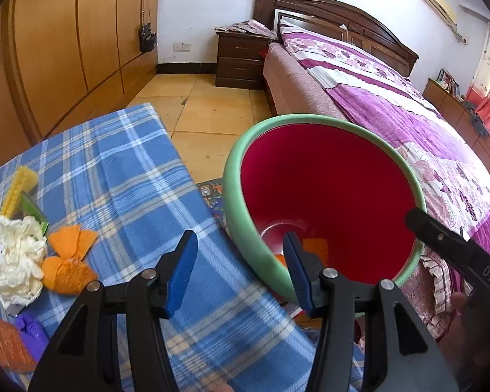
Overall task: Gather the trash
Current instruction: 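Open both tools to drop the nets into the red bucket, then move both open tools back over the table items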
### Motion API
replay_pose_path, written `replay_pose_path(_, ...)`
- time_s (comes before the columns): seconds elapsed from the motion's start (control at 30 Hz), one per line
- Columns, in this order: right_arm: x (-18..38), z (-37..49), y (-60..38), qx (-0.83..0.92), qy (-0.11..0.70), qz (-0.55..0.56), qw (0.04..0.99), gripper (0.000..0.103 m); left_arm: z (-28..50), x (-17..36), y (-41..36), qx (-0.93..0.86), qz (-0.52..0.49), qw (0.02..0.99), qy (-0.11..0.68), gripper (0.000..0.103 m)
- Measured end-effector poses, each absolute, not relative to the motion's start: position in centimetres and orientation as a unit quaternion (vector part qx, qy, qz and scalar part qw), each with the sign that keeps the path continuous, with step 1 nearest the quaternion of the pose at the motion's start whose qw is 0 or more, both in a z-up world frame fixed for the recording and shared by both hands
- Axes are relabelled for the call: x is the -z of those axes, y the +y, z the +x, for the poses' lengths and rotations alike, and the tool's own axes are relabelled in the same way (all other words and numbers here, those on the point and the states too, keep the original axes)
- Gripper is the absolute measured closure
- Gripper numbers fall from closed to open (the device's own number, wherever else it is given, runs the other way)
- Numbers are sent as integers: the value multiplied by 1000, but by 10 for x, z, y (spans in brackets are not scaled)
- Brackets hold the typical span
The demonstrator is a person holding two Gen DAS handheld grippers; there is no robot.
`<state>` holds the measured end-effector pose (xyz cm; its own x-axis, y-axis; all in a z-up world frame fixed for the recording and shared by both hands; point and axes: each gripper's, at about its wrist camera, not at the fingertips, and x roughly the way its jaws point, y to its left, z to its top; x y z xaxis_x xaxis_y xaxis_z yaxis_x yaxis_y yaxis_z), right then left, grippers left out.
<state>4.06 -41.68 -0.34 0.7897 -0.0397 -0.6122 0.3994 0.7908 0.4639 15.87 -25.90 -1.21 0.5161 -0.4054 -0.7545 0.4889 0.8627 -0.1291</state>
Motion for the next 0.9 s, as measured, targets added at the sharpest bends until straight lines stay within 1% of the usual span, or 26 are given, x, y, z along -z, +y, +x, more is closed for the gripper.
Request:
replay_pose_path(0.2,-4,34,-413,131,295,295,899,40,153,6,-249,250,46,872,418,48)
replay_pose_path(0.27,-6,33,-412,137,295,293,899,36,151,4,-244,247,43,873,417,48)
replay_pose_path(0.4,-12,27,-407,138,290,290,902,36,147,-4,-234,242,37,877,413,48)
replay_pose_path(0.53,-20,20,-399,145,282,282,905,29,142,-10,-223,238,33,880,410,48)
replay_pose_path(0.9,-40,0,-371,144,271,264,914,28,121,-24,-181,218,28,887,406,48)
